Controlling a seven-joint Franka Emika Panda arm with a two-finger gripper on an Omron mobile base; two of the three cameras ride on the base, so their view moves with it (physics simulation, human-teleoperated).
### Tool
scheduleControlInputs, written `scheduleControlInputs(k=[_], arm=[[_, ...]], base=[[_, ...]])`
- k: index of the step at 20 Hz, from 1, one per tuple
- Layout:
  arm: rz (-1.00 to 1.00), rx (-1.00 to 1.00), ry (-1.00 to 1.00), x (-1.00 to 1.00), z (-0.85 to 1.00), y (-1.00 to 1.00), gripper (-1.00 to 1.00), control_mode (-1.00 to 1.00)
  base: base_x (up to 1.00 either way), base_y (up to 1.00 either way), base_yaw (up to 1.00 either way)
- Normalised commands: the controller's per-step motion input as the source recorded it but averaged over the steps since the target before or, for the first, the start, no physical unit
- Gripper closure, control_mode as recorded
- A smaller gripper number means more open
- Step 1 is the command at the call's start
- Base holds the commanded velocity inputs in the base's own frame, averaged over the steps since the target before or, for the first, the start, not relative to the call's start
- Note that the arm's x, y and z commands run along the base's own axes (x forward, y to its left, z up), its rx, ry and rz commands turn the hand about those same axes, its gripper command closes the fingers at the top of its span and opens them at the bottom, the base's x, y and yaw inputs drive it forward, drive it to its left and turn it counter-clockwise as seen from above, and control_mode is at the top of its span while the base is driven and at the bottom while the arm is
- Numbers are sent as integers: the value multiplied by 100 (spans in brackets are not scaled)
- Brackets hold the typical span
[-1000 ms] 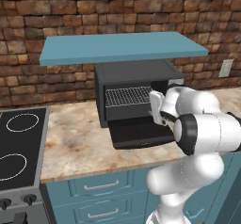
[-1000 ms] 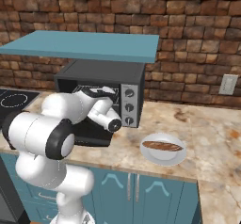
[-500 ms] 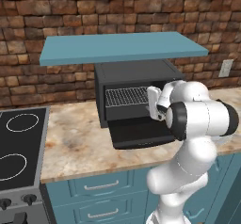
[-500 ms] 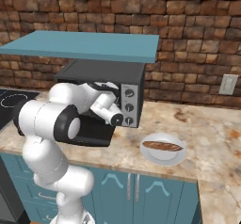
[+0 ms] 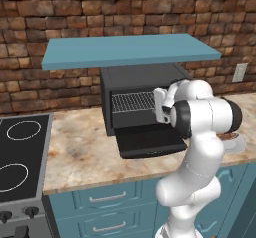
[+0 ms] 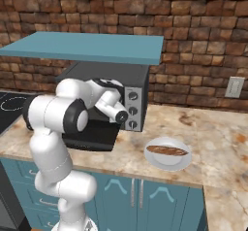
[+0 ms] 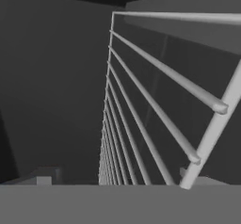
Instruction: Pull the toaster oven rack outwards. Pick up the baguette from the plate and place it on the toaster oven rack. Close the toaster oven door fully and set the temperature to the lowest setting.
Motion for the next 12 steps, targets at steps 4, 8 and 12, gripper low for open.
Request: scheduleControlInputs(k=[4,8,12], arm=[[0,3,-1,32,-62,9,-100,-100],[0,3,-4,5,-49,7,100,-100],[0,4,-1,0,-32,0,100,-100]], base=[[0,0,0],[0,0,0],[0,0,0]])
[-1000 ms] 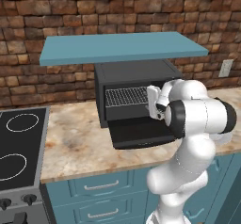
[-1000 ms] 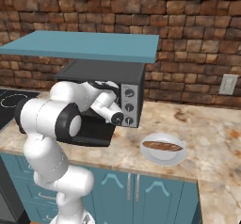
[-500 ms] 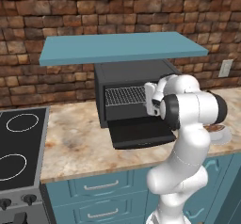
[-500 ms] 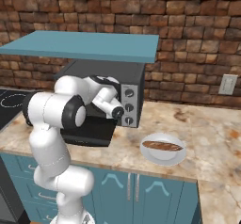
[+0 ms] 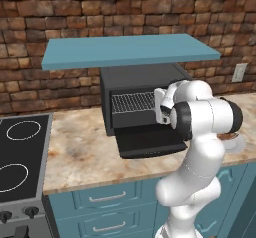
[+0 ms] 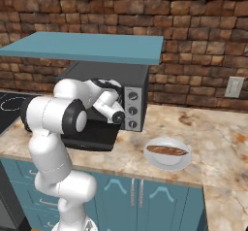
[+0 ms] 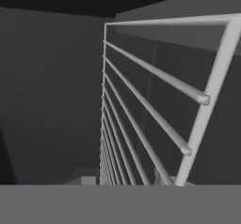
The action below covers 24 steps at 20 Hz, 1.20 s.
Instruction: Pull the toaster oven rack outwards. Pick up the baguette from the plate and place it on the toaster oven rack. Close the toaster oven door fully and set the temperature to the lowest setting.
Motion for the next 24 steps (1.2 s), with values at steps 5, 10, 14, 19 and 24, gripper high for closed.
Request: scheduleControlInputs(k=[5,10,14,19,24], arm=[[0,5,11,-10,-24,-6,100,-100],[0,5,51,-77,-84,-40,100,-100],[0,2,48,-100,-100,-41,100,-100],[0,0,28,-100,-100,-38,100,-100],[0,16,7,-100,-96,-77,100,-100]], base=[[0,0,0],[0,0,0],[0,0,0],[0,0,0],[0,0,0]])
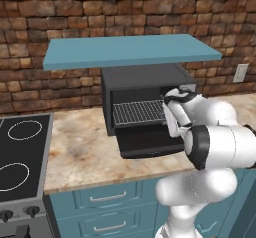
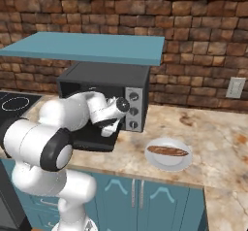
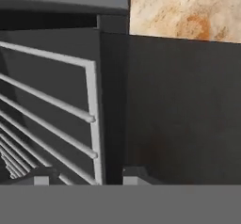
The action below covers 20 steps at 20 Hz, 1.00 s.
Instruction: Pull the toaster oven rack outwards. Pick up the baguette from the plate and place it on the toaster oven rack. Close the toaster oven door fully and set the temperature to the lowest setting.
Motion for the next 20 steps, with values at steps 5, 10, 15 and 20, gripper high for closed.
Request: scheduleControlInputs(k=[5,10,15,20], arm=[[2,40,-12,-100,28,-99,100,-100],[14,18,4,-88,99,-90,100,-100],[10,-7,27,-27,74,-98,100,-100],[9,-19,45,-3,10,-79,100,-100]], base=[[0,0,0],[0,0,0],[0,0,0],[0,0,0]])
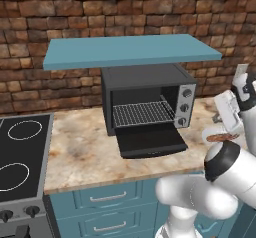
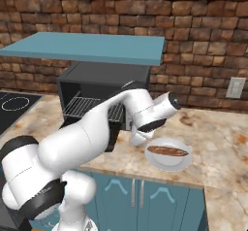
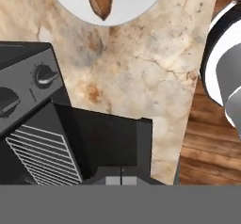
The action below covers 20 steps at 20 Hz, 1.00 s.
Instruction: Pull the toaster oven rack outwards. Pick up the baguette from the plate and place it on the toaster oven rack. Close the toaster oven door fully and set the temperature to the lowest setting.
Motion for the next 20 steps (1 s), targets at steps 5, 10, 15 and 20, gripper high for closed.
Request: scheduleControlInputs(k=[5,10,15,20], arm=[[15,-25,11,0,-12,-55,100,-100],[13,-41,6,0,-20,-33,100,-100],[3,-30,1,-15,-48,-21,100,-100],[0,-27,0,-17,-48,-4,-100,-100]], base=[[0,0,0],[0,0,0],[0,0,0],[0,0,0]])
